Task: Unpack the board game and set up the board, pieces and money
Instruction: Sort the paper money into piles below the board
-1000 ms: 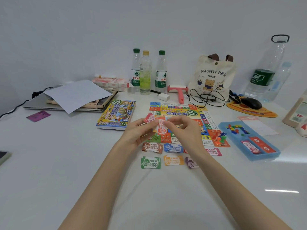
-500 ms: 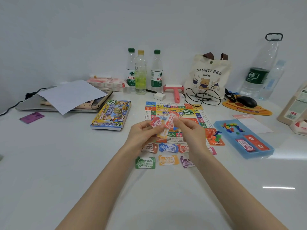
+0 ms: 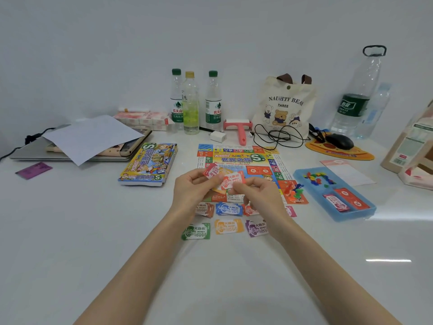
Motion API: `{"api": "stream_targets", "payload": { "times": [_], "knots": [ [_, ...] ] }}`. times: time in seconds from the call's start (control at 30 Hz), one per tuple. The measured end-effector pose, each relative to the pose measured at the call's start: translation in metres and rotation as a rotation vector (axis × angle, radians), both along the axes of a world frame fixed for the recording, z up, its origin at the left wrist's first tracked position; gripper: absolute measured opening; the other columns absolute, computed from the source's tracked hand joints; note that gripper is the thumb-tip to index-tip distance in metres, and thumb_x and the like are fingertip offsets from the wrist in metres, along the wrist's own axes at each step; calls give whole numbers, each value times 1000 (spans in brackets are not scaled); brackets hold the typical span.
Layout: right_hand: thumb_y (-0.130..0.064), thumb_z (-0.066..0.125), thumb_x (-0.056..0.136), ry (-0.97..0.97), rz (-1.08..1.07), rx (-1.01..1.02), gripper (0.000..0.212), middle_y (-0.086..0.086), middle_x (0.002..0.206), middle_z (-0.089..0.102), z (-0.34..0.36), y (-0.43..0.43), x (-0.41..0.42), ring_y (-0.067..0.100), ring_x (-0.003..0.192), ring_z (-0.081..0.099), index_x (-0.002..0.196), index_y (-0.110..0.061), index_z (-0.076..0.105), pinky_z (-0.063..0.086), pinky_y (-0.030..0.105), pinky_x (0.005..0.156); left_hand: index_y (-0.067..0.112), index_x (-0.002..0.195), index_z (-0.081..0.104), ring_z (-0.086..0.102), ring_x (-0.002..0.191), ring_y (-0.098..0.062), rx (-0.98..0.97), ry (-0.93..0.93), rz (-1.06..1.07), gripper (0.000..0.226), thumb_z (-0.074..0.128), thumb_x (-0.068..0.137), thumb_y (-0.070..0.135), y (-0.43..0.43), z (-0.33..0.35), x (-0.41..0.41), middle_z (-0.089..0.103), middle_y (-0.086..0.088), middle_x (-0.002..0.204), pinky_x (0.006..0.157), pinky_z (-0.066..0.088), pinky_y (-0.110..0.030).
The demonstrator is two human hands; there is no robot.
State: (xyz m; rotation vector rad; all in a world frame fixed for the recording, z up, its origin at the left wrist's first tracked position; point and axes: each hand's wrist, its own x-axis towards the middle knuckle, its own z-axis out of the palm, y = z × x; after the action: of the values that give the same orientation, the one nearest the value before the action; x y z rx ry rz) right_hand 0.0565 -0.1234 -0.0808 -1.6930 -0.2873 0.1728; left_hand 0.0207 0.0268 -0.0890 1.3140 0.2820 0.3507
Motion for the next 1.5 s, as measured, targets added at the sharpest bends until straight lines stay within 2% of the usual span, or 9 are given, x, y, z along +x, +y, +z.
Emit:
{"api": "stream_targets", "payload": {
  "times": [0.07,0.17,0.3,0.5,0.73,1.03,1.23,1.33,1.5],
  "knots": [
    [-25,71,85,-65,50,-79,11,-5,75,74,0,-7,2,-2,59,62,85,-15,68,46,13,58,8,92,70,73,78,-27,40,-4,-5,23,81,73,13,1,0,0,75,-11,87,67,60,-31],
    [-30,73,83,-207,-3,-158,10,-6,81,72,-2,-18,9,7,78,67,87,-22,70,50,21,72,10,92,72,73,75,-25,160,-6,-2,24,83,71,14,2,1,0,75,-11,84,66,60,-29],
    [-26,76,81,-249,48,-230,6,-6,78,73,-2,-26,13,5,74,66,83,-21,74,50,17,69,12,93,72,73,76,-26,239,-15,-37,26,83,71,14,-2,0,1,75,-11,84,65,60,-29],
    [-21,75,82,-120,13,-189,4,-9,73,72,0,-51,27,-7,63,64,82,-24,73,45,6,58,8,95,70,73,76,-23,166,22,9,27,82,71,12,-3,-1,1,74,-14,87,58,57,-25],
    [-26,79,77,-103,71,-470,8,-3,75,74,-4,-67,46,11,75,70,81,-21,74,54,24,72,8,98,70,73,72,-20,170,24,15,28,82,72,11,-3,-2,2,75,-10,85,57,57,-23],
    [-22,77,79,-196,205,-682,6,-19,68,67,-2,-58,56,-6,61,59,83,-18,79,42,7,53,9,99,70,73,75,-23,174,40,23,30,81,72,13,-1,-6,5,75,-8,87,64,60,-30],
    [-33,81,73,-295,100,-798,13,-13,78,69,-10,-53,54,4,74,64,78,-35,69,57,33,74,10,98,70,73,75,-22,195,47,25,29,82,72,14,0,-6,6,75,-7,86,63,60,-29],
    [-35,80,74,-348,165,-778,19,-13,90,64,-4,-55,52,9,88,62,90,-36,70,53,33,79,9,98,70,73,75,-22,194,43,22,29,81,72,14,0,-6,6,75,-8,87,63,60,-29],
    [-42,78,75,-378,342,-942,30,-8,108,57,2,-58,55,11,110,39,103,-42,68,41,35,92,9,99,70,73,78,-23,187,41,26,30,81,72,15,1,-8,6,75,-8,88,68,60,-32]
  ]
}}
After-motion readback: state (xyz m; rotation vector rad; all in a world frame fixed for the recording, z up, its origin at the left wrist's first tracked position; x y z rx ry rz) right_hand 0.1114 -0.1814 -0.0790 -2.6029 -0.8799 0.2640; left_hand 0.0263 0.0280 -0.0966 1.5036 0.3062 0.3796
